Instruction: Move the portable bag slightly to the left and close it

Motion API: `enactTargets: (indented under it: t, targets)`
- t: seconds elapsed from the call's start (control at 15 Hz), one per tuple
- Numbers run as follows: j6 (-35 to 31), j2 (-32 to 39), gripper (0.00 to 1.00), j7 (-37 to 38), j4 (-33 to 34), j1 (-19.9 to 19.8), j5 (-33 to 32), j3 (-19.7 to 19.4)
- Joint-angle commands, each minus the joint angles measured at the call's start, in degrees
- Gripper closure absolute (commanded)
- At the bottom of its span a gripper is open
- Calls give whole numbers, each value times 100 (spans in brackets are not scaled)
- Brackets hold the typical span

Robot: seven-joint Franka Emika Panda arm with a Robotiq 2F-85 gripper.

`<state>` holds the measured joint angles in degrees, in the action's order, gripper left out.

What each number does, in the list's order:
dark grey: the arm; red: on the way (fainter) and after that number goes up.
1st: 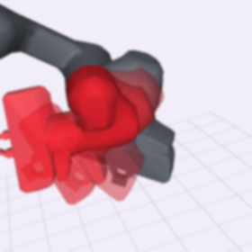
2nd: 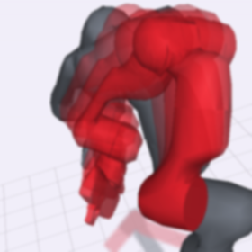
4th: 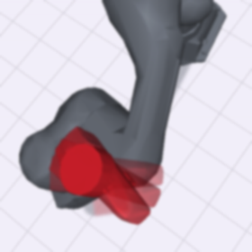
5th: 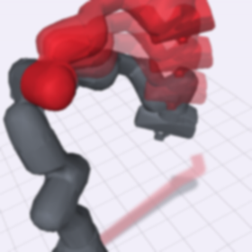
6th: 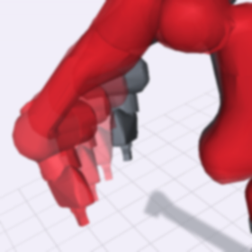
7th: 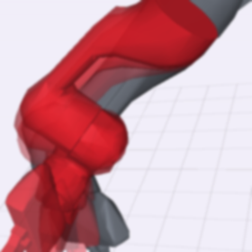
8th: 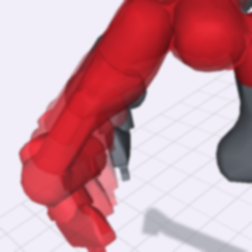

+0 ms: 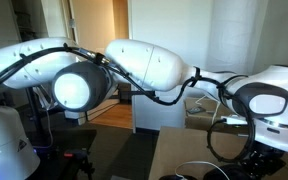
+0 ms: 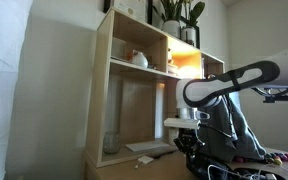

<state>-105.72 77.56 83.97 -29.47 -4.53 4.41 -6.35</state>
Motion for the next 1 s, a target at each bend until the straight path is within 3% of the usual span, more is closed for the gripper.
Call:
enactTargets:
  t: [0.0, 0.13, 0.2, 0.4, 0.47, 0.93]
  targets:
    - [1, -138, 97, 153, 97, -49, 79, 34]
    - [110, -187, 97, 171, 135, -34, 53, 22]
    - [405, 122, 97, 261, 746, -77, -27, 71]
    - [773, 122, 97, 326, 902, 1, -109, 45]
    - [629, -175, 97, 341, 377, 77, -52, -38]
    - [595, -181, 98, 395, 377, 258, -111, -47]
